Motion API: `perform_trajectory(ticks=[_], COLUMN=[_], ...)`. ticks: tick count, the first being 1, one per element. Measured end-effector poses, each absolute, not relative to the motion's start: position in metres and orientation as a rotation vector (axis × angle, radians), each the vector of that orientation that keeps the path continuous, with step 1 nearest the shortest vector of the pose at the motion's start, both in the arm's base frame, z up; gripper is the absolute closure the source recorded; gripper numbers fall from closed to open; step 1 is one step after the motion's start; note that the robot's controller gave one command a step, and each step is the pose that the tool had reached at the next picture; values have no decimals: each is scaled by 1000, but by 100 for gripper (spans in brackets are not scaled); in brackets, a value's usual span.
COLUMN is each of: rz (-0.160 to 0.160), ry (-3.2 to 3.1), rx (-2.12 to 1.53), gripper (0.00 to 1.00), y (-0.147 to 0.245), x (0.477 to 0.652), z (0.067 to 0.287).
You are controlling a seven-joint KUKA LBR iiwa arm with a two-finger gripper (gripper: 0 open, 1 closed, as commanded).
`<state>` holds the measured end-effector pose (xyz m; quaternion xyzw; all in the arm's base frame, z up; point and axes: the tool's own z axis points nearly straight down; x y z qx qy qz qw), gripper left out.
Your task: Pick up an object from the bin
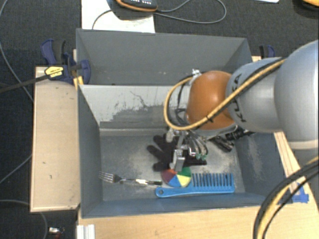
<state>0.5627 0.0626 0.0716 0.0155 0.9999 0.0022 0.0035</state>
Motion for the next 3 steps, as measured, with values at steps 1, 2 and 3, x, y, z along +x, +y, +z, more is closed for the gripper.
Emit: perform_trajectory(ticks=[1, 2, 3], rz=[9, 12, 12], ry=[3120, 3131, 3131], rx=[5, 40, 42], gripper=[0, 100, 100], y=[50, 64, 63], x=[584, 563, 563], z=[73, 73, 73])
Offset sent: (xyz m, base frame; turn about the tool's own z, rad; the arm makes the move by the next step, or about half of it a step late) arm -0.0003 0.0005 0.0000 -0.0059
